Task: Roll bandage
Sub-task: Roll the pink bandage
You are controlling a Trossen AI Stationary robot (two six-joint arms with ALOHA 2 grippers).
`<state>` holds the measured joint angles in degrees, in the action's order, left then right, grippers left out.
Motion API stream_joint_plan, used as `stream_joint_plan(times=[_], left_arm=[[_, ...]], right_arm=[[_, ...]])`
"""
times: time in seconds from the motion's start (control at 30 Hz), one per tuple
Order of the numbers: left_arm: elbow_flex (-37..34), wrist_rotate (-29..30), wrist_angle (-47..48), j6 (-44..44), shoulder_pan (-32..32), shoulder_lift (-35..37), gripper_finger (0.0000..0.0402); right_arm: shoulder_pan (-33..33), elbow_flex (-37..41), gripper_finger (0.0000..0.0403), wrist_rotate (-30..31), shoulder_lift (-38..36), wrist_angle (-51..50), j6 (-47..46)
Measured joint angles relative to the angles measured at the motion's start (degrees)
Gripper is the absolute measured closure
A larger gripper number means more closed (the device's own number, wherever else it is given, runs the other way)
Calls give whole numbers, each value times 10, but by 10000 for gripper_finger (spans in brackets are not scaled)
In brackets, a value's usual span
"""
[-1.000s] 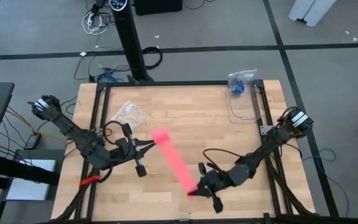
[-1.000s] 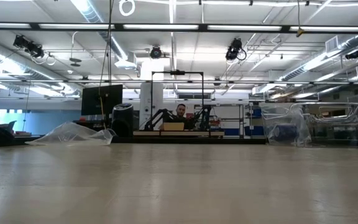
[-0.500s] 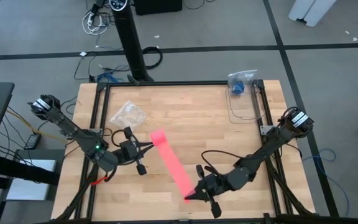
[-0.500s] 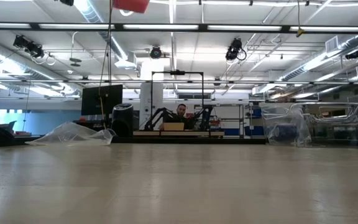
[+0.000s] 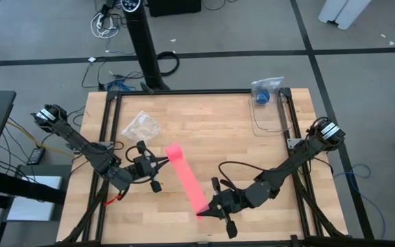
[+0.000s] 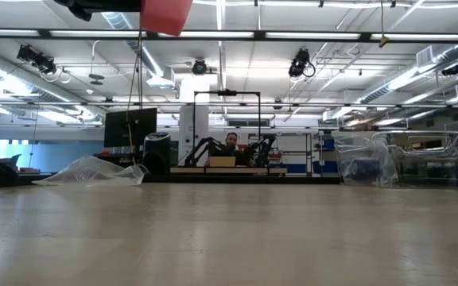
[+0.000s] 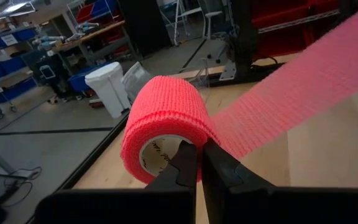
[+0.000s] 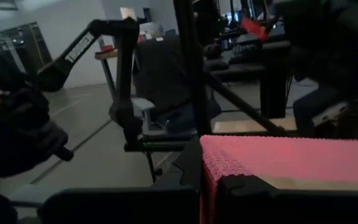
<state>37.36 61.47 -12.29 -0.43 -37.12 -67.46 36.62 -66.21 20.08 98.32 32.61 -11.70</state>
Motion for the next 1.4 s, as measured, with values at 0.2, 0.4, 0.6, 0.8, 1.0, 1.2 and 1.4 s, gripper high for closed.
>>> stream_joint_plan(times=[0.2, 0.4, 0.6, 0.8, 1.0, 1.2, 1.4], left_arm=[[0, 0, 10, -1, 0, 0, 392], [0, -2, 15, 0, 0, 0, 392], [0, -6, 16, 0, 0, -24, 392], [0, -6, 12, -4, 0, -52, 392], [-1, -21, 10, -13, 0, -57, 392], [-1, -28, 10, -13, 0, -57, 391], [-1, -37, -16, 2, 0, -57, 391]], right_arm=[[-12, -22, 403, -2, 0, -3, 13], [-25, -36, 403, -2, 0, -11, 17], [-40, -53, 403, -2, 0, -14, 45], [-63, -74, 403, -2, 0, -40, 61], [-90, -92, 403, -3, 0, -62, 74], [-116, -106, 403, -3, -1, -69, 79], [-149, -115, 403, -3, -2, -103, 55]])
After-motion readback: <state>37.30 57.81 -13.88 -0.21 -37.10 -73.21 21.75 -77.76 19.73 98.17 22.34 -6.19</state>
